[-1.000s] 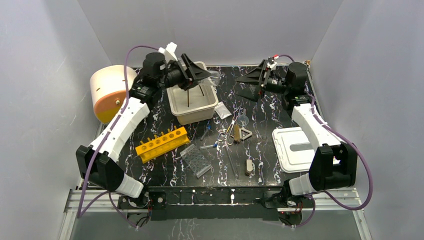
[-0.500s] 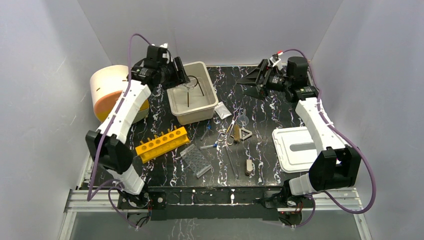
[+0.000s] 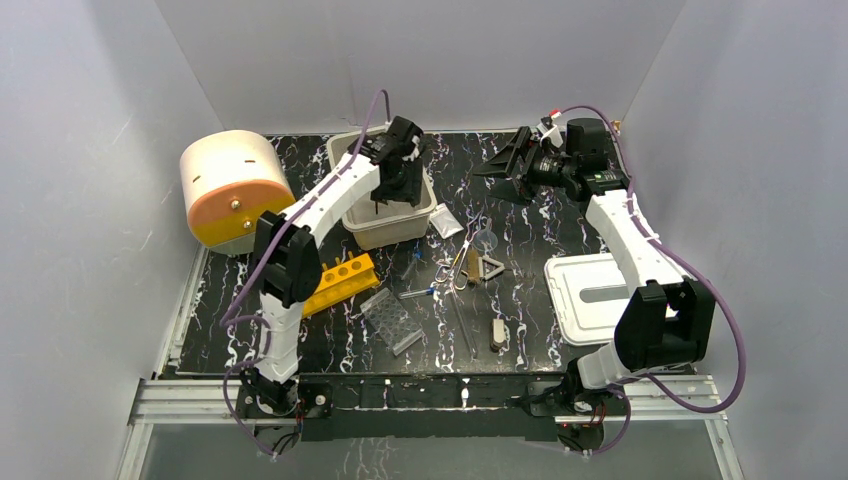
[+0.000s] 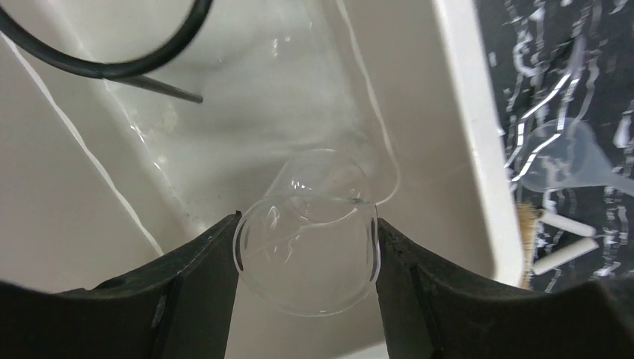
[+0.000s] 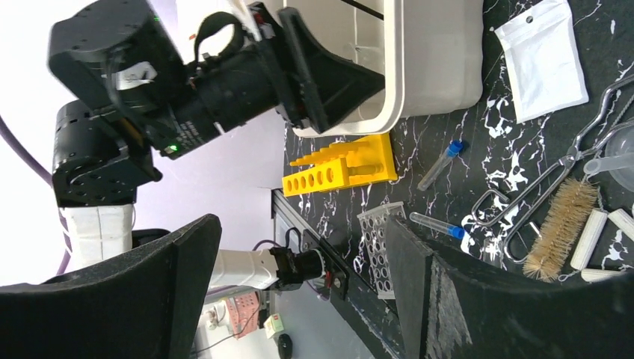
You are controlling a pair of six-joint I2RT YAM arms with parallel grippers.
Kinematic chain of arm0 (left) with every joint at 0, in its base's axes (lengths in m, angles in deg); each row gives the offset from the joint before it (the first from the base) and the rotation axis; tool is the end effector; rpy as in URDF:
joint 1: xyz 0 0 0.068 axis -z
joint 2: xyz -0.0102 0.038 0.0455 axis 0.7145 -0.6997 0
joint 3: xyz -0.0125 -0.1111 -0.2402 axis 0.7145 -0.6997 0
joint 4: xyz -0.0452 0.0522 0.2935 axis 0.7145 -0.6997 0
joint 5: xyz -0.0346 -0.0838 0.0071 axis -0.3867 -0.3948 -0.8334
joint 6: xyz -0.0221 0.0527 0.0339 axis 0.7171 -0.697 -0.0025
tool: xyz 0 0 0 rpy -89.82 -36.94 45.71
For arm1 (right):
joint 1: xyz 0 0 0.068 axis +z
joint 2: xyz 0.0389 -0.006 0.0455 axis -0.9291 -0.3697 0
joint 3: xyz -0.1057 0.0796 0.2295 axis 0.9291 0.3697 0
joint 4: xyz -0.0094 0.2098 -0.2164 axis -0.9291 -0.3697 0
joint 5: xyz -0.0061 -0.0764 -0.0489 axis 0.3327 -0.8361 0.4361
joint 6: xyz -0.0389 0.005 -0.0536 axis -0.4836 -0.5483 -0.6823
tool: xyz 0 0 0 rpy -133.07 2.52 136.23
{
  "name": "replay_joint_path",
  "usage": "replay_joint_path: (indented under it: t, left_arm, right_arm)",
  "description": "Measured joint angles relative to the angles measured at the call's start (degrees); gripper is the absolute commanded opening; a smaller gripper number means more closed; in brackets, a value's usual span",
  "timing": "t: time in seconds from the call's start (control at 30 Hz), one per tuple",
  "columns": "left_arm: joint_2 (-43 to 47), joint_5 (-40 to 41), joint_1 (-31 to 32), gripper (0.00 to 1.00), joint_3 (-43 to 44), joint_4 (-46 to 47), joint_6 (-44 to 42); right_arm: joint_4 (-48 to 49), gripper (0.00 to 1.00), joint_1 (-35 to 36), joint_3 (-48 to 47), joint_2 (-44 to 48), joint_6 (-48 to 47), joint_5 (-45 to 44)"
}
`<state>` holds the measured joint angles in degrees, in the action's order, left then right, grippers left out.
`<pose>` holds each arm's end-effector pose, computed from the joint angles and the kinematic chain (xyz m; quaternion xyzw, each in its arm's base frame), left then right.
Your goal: Organize the chemistry lab equipment
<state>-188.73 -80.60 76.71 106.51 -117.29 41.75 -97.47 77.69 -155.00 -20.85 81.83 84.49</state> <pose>0.4417 -0.2568 0.2710 0.0479 0.9446 -0.0743 0.3162 0.3777 0.0995 0.3250 0.0842 0.8120 0.5124 0.2664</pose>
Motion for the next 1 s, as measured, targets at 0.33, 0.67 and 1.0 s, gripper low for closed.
replay_joint_path:
  t: [0.33, 0.67, 1.0]
  left_arm:
    - [-2.56, 4.70, 0.63, 0.40, -1.09, 2.19, -1.81]
    - [-6.54, 5.42, 0.50, 0.43, -1.16, 5.55, -4.09]
    - [-10.21, 5.27, 0.35, 0.65, 0.66, 5.07, -4.28]
  right_arm:
    - [-0.70, 0.87, 0.00, 0.09, 0.00, -0.85, -0.42]
    - [-0.85, 0.87, 0.00, 0.31, 0.00, -0.87, -0.61]
    - [-2.60, 0.87, 0.00, 0.31, 0.00, -1.01, -1.31]
